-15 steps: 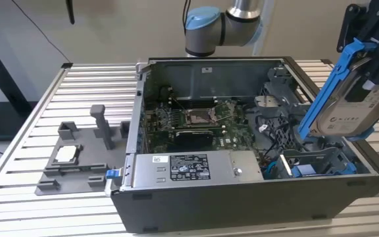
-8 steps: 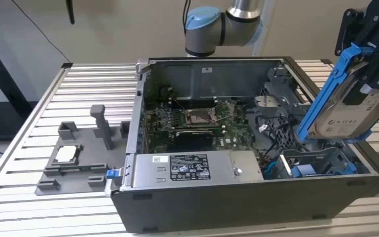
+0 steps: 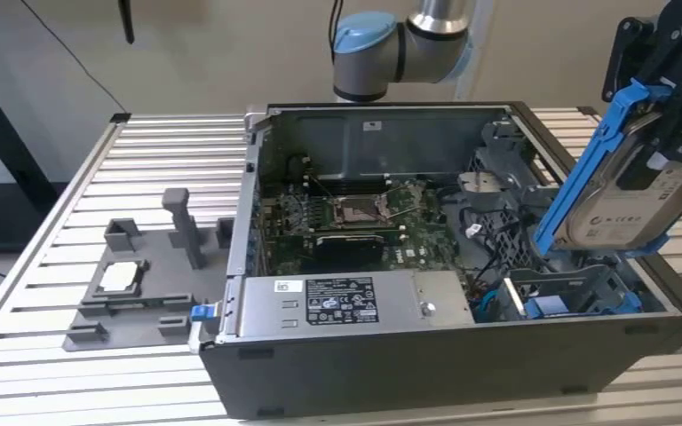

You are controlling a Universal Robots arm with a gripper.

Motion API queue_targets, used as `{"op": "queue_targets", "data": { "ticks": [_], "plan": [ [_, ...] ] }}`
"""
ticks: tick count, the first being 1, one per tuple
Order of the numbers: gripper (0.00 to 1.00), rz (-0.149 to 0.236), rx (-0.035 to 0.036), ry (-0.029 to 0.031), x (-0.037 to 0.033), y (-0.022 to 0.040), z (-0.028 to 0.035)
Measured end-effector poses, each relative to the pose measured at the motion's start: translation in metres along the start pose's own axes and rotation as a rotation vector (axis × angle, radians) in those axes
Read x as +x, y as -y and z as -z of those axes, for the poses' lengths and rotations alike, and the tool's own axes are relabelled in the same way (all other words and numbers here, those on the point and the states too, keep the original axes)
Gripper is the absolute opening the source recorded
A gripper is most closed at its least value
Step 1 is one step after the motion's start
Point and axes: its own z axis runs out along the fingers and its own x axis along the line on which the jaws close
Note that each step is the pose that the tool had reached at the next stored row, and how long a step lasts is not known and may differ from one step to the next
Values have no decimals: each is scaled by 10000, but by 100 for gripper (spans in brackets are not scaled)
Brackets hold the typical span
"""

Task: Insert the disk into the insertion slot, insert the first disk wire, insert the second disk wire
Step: 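Insert the disk into the insertion slot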

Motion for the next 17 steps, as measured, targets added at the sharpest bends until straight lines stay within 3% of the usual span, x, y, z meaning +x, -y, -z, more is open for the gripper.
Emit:
{"op": "queue_targets", "data": {
  "ticks": [6,17],
  "plan": [
    [32,1,0,0,0,1,-20],
    [32,1,26,2,-1,9,-215]
  ]
}}
